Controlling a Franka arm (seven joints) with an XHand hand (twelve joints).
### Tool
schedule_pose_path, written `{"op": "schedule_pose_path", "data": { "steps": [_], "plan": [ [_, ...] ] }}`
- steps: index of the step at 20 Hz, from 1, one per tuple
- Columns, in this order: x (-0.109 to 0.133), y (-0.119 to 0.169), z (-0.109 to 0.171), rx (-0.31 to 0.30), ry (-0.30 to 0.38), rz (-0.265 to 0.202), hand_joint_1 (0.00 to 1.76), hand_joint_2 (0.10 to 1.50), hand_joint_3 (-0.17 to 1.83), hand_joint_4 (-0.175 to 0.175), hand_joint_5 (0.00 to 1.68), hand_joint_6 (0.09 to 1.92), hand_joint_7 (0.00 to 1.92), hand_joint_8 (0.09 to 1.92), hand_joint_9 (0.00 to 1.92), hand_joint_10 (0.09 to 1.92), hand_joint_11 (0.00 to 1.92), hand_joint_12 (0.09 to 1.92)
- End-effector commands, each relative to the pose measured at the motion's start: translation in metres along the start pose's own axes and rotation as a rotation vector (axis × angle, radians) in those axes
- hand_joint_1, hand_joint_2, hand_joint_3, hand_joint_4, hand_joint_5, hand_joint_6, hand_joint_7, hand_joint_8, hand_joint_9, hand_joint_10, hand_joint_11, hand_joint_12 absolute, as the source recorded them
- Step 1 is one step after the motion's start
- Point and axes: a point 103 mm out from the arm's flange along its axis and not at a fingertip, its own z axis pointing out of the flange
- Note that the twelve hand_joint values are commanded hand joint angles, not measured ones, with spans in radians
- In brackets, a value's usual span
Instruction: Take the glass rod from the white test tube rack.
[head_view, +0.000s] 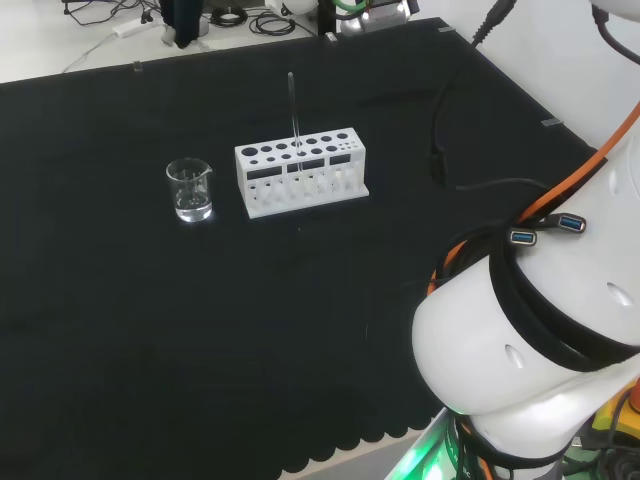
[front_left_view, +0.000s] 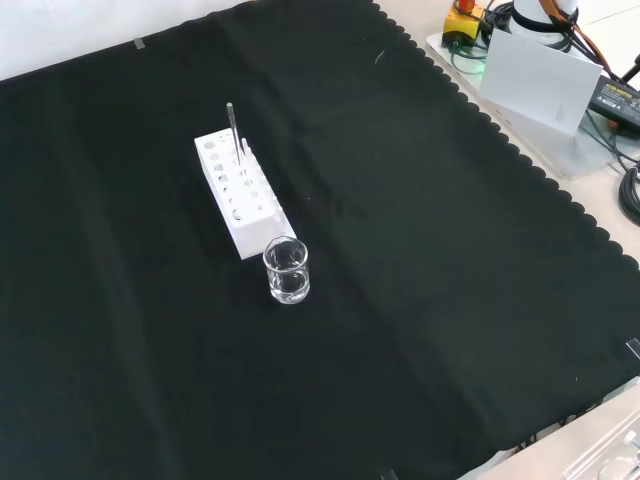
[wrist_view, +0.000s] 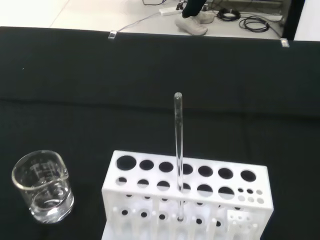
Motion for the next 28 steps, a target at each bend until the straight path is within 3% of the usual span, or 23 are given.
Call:
{"op": "schedule_pose_path", "data": {
  "steps": [1, 4, 9, 28],
  "plan": [
    [0.011, 0.006, 0.01, 0.019, 0.06, -0.039, 0.49, 0.99, 0.45, -0.141, 0.23, 0.09, 0.11, 0.82, 0.42, 0.8, 0.33, 1.36],
    [-0.001, 0.028, 0.034, 0.039, 0.037, -0.064, 0.49, 0.99, 0.45, -0.141, 0.24, 0.09, 0.12, 0.82, 0.44, 0.8, 0.34, 1.36],
    [-0.005, 0.041, 0.042, 0.065, 0.038, -0.061, 0.49, 1.0, 0.45, -0.141, 0.25, 0.09, 0.13, 0.82, 0.45, 0.79, 0.35, 1.35],
    [-0.009, 0.058, 0.087, 0.087, 0.05, -0.087, 0.5, 1.0, 0.46, -0.141, 0.27, 0.09, 0.17, 0.82, 0.49, 0.78, 0.37, 1.35]
  ]
}}
